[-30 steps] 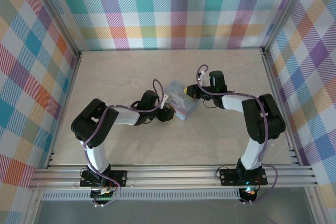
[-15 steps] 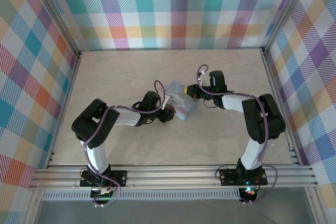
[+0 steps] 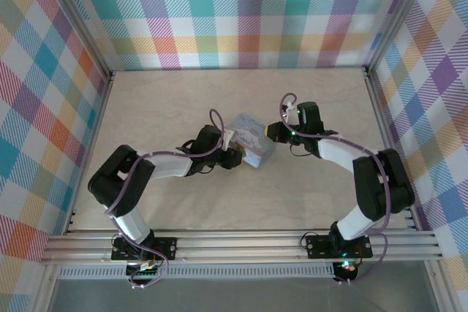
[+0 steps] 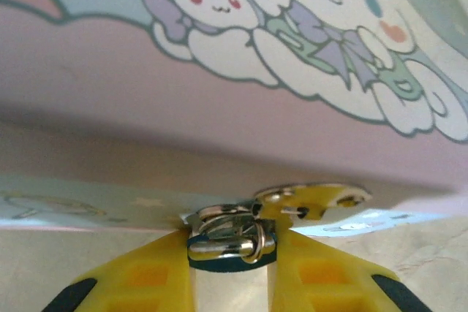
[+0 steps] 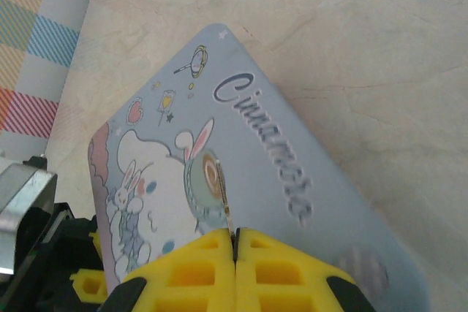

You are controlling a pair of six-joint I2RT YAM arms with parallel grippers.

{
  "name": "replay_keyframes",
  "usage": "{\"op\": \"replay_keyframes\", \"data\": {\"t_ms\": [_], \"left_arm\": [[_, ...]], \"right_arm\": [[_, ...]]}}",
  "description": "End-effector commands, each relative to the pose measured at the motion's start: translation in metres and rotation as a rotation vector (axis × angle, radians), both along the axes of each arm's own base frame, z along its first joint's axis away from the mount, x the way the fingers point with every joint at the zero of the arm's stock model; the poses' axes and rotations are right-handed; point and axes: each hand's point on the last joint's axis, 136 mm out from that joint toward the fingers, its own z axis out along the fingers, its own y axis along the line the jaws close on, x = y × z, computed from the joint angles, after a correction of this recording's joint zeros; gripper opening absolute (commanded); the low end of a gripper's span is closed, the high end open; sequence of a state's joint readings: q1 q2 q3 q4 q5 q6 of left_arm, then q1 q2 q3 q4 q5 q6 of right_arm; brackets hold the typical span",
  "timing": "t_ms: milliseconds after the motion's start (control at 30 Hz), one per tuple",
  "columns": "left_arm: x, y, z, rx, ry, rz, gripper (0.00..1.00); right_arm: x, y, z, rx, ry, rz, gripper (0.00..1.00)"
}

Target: Unlock a padlock with a key

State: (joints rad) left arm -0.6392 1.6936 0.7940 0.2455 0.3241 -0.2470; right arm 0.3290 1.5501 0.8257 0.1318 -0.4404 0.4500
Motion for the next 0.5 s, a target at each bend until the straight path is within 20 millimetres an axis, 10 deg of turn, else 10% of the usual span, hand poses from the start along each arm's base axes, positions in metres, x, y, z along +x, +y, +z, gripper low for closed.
{"op": "replay_keyframes", "data": {"t_ms": [0, 467], "left_arm": [[-0.002, -0.01, 0.035, -0.089, 0.017, 0.018, 0.25], [-0.006, -0.018, 0.069, -0.142, 0.16, 0.055, 0.22]], "right_arm": [[-0.017, -0.008, 0.005, -0.047, -0.018, -0.006, 0.0], [-0.101, 0.022, 0.018, -0.107, -0.182, 0.153, 0.0]]}}
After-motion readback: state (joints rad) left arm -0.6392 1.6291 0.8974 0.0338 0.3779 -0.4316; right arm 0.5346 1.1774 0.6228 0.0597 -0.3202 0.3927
